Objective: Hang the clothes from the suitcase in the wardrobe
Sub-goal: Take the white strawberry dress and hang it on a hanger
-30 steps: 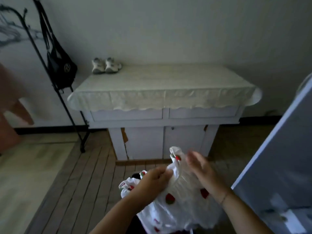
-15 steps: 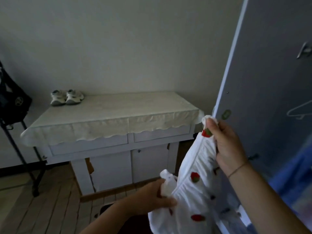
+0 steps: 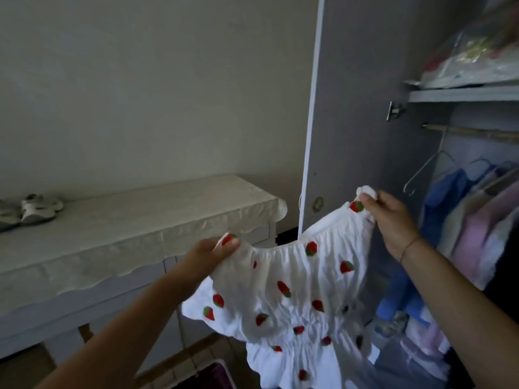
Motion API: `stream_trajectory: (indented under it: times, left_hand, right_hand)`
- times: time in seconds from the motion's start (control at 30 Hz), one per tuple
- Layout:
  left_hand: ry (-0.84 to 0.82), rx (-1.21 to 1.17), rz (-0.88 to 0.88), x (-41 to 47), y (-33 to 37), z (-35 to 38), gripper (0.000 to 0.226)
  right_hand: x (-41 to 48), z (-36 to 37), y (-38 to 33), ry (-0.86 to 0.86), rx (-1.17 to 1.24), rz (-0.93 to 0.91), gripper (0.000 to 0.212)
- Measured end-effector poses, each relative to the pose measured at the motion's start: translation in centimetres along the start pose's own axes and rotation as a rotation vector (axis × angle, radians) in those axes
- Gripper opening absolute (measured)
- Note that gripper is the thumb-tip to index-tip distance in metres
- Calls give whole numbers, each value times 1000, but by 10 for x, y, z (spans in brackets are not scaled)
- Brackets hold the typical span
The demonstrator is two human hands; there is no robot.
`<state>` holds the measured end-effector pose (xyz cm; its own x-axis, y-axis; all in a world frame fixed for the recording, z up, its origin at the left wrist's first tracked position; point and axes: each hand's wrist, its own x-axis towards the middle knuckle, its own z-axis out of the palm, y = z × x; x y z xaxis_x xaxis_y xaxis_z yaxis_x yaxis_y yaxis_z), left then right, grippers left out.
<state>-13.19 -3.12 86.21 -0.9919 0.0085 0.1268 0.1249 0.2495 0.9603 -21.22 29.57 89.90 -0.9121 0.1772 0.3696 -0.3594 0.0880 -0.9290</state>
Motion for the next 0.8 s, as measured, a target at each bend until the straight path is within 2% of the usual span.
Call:
stream_trajectory:
  times: [0.1,0.17,0.27,0.4,0.53,0.63,0.67,0.73,0.8]
  left_hand:
    - [18,-109,-25,19,26,8,31]
    - [15,-98,-12,28,40,18,34]
    - [8,137,76,43,48,34,39]
    - [29,313,128,61,45,45,30]
    - [-25,251,171,69,39,52,22]
    - [-9,147,139,79,38,69,18]
    - [-5,67,121,83,40,77,18]
    - [-14,-94,52,91,45,98,19]
    - [-87,-266,-21,95,51,125,24]
  right_hand:
    - [3,-4,7,-22,-151,-20,18]
    - [1,-2,12,-23,-226,-19,18]
    - [-4,3,11,-17,-275,-30,13]
    - [-10,-5,4,18,-308,-28,24]
    - [-12,-27,0,76,-394,-27,27]
    - [-9,-39,1,131,-430,30,20]
    - [-11,-38,0,140,-432,49,28]
    - [-17,-27,1,78,-343,84,37]
    - [-29,-7,1,-95,-195,134,28]
